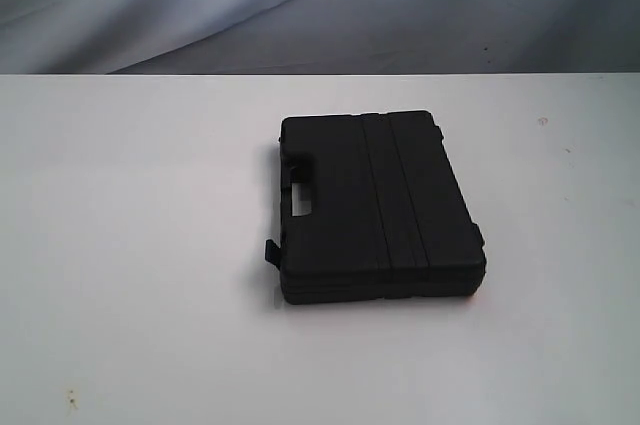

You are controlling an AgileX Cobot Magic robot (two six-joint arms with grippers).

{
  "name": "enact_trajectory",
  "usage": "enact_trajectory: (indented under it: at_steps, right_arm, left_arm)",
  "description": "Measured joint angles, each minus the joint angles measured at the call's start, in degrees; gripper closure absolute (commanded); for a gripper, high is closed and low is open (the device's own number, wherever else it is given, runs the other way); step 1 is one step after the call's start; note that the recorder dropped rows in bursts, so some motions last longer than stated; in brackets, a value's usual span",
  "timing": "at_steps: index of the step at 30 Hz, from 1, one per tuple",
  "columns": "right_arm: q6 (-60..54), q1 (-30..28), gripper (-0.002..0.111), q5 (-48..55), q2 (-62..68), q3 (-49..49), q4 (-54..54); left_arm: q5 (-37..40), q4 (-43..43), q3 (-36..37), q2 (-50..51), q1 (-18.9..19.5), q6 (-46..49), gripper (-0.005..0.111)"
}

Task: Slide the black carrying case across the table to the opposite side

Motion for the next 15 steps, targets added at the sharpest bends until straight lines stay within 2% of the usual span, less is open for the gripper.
enact_trajectory:
  at_steps: [5,11,15]
  right_arm:
    - [-6.3,0.0,0.108,-4.6,0.0,1.4,9.0]
    - [-11.1,0.0,0.108,1.0,0.0,3.2,9.8]
    - [-11.2,0.0,0.108,0.9,0.0,6.8,12.3]
  left_arm:
    - [0.0,0.0,0.0,0.0,0.0,0.0,0.106]
    - [0.0,0.0,0.0,0.0,0.0,0.0,0.106]
    - [0.0,0.0,0.0,0.0,0.0,0.0,0.106]
